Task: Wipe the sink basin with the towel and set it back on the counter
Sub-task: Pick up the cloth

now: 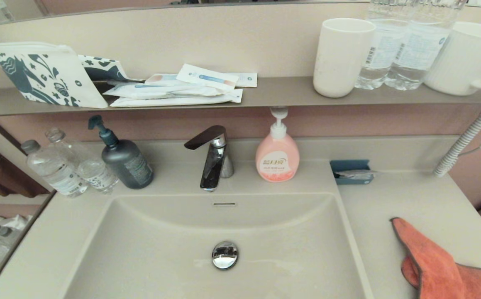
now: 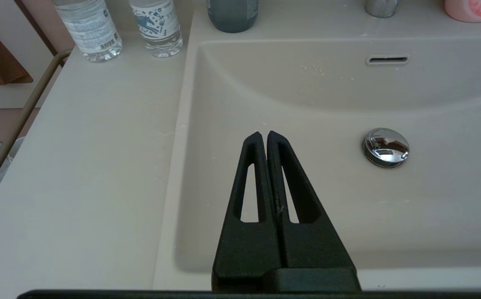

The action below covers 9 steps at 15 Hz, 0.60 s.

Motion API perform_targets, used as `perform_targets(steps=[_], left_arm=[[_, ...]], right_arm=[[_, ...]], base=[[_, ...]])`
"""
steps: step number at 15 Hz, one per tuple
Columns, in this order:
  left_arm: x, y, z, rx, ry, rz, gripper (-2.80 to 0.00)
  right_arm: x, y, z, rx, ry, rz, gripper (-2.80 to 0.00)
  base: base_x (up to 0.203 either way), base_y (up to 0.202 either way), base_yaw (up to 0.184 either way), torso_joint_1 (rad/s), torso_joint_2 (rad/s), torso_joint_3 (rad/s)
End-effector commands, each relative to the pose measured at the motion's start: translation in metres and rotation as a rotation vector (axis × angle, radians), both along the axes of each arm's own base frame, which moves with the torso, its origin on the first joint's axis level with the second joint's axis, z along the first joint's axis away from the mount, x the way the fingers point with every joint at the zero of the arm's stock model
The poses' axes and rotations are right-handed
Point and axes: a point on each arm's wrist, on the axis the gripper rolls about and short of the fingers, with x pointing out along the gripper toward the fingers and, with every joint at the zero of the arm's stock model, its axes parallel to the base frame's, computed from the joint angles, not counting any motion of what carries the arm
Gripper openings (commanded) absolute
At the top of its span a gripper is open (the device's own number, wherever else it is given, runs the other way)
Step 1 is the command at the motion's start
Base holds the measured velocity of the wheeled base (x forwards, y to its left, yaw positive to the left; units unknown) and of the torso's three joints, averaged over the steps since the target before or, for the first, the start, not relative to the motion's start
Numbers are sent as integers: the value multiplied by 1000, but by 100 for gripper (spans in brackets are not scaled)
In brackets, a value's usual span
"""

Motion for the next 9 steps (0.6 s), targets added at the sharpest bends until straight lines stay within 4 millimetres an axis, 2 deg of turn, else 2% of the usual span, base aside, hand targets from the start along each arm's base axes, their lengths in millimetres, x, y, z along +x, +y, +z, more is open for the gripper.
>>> perform_targets(steps=[1,6,9], left_arm=[[0,0,0,0,2,0,-280],[0,0,0,0,2,0,-280],[0,0,0,0,2,0,-280]], right_arm=[[-4,0,15,-24,-44,14,-280],[4,0,65,-25,-18,-10,-280],[33,-1,99,-1,93,-77,-280]], base=[[0,0,0,0,0,0],[0,0,0,0,0,0],[0,0,0,0,0,0]])
